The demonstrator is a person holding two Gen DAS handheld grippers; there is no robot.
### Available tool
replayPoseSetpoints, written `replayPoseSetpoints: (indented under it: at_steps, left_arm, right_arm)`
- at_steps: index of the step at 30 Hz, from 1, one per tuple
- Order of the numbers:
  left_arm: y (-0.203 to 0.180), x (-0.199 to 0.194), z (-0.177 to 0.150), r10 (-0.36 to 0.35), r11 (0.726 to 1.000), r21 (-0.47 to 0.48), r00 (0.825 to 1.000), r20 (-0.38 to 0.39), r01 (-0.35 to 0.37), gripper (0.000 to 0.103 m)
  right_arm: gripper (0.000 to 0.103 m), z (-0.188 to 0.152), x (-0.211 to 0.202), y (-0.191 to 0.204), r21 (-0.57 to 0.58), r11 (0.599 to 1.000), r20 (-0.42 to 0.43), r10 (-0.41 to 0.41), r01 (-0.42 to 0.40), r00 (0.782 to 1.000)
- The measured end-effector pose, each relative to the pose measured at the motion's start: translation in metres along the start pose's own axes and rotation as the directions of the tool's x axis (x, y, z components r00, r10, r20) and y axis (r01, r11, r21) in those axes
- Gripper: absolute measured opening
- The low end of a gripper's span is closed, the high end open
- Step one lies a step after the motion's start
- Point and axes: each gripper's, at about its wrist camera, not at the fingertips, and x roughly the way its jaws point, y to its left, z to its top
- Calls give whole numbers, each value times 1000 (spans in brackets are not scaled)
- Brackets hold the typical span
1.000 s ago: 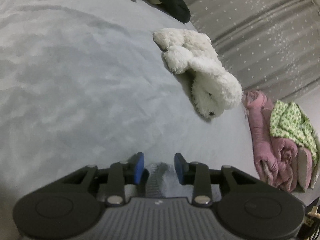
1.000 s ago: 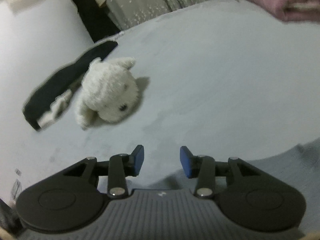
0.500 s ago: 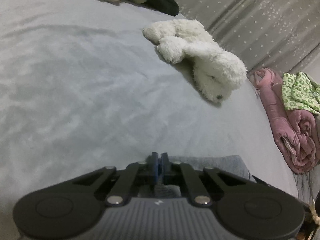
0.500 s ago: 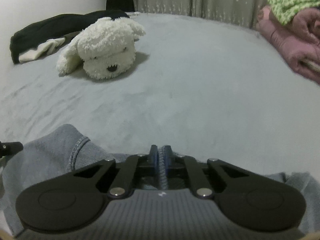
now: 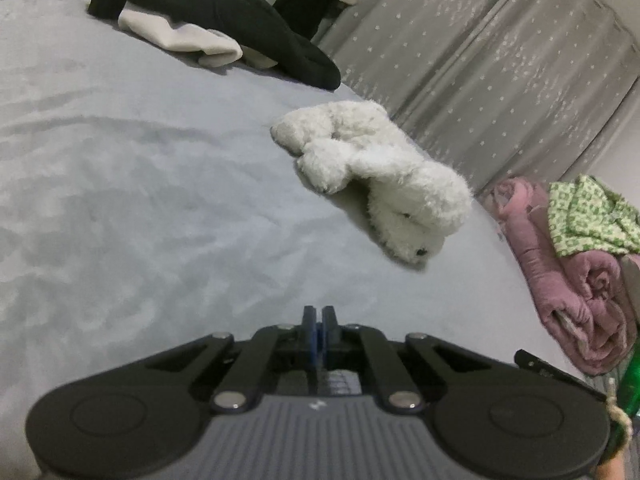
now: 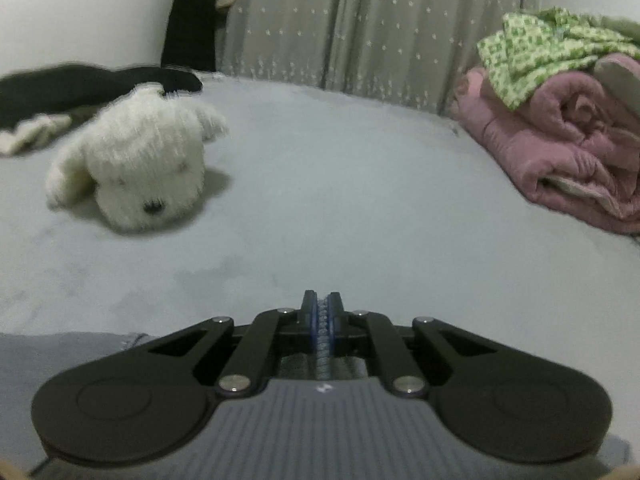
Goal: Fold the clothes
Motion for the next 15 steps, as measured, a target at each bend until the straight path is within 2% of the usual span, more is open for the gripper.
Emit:
replayPoseSetpoints:
  at_steps: [3,8,11,13,15]
  left_arm:
    - [1,9,-3,23,1000,6,999,-38,-23,2]
    - [2,12,-5,24,1000,0,998,-59,-24,4]
    - [6,11,-3,2,1000,-29,996,-94,-4,8]
    - [7,9,0,-20,999,-39,991,-134,15,11]
    - [9,7,2,-38,998,-48,985,-169,31,18]
  right_arm:
    - [5,-17,15,3,-27,999,-32,-31,30,999]
    - [11,-14,5,13,-81,995,-23,-57,55,998]
    - [18,-11,-13,12,-52,999,-20,16,-17,1000]
    - [35,-10,-30,14,-39,996,-13,80,-81,997]
    - [36,-11,-47,19,-42,989,-4,139,-139,990]
